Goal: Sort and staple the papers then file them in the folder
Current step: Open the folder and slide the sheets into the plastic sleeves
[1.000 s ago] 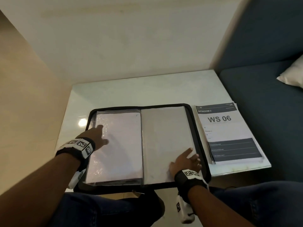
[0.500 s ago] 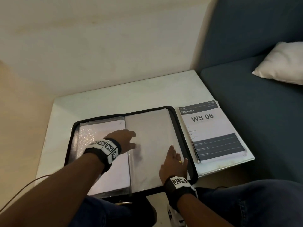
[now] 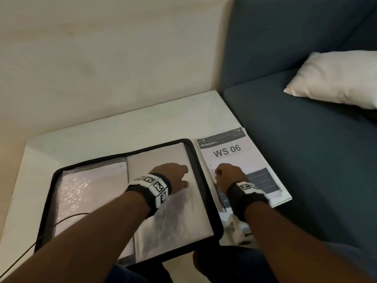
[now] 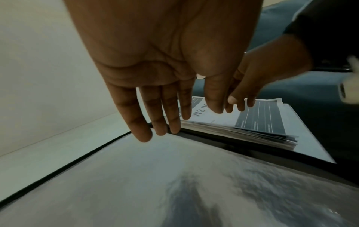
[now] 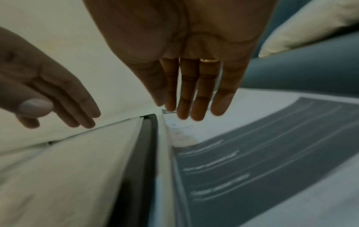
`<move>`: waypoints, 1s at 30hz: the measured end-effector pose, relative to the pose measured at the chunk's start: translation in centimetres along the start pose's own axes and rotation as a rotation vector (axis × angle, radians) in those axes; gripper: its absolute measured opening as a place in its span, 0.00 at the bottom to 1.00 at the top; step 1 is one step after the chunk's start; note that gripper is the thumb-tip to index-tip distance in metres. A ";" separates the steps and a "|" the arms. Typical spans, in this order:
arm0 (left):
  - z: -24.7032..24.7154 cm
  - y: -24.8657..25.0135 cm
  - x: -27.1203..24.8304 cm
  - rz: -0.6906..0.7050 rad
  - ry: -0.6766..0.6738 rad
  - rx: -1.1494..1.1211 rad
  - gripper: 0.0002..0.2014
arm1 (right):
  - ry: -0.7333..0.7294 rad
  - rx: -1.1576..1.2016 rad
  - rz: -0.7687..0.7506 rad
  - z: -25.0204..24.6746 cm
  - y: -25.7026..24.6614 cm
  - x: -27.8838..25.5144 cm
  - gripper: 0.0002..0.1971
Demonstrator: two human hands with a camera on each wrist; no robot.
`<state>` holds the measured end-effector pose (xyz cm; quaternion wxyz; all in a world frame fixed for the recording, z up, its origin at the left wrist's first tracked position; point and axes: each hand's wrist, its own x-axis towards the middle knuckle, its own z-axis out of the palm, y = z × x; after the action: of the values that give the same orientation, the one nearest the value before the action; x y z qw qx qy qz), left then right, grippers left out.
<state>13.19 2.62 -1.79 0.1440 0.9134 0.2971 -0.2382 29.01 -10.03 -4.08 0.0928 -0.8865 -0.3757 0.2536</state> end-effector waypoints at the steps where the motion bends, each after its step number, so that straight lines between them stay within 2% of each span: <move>1: -0.2 0.6 0.7 0.005 0.010 0.003 0.25 | -0.062 -0.058 -0.026 -0.9 0.5 0.6 0.10; 3: -0.7 1.5 3.1 -0.007 0.058 -0.034 0.22 | -0.195 -0.177 -0.058 -2.0 1.0 1.8 0.12; 6: -1.7 1.9 7.5 -0.114 0.182 -0.202 0.18 | -0.324 -0.271 -0.112 -3.2 0.4 3.0 0.15; 8: -2.6 2.1 10.1 -0.184 0.240 -0.300 0.14 | -0.330 -0.283 -0.154 -4.2 -0.1 3.6 0.17; 11: -2.9 2.3 13.2 -0.251 0.235 -0.371 0.12 | -0.316 -0.284 -0.203 -5.4 -0.2 4.7 0.18; 15: -2.1 1.5 16.3 -0.311 0.232 -0.417 0.17 | -0.375 -0.226 -0.173 -5.3 0.8 6.1 0.20; 19: -1.6 0.7 17.2 -0.340 0.257 -0.506 0.14 | -0.462 -0.287 -0.140 -3.4 2.2 6.6 0.25; 26: -1.6 1.4 18.0 -0.377 0.199 -0.673 0.11 | -0.455 -0.238 -0.115 -2.4 3.2 7.4 0.29; 30: -1.6 3.1 17.9 -0.348 0.345 -0.590 0.11 | -0.463 -0.220 -0.105 -2.1 3.2 7.6 0.28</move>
<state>28.35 9.32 -9.33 0.3059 0.7953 0.5233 -0.0064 36.56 -6.79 -6.27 -0.0794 -0.7891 -0.4576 0.4021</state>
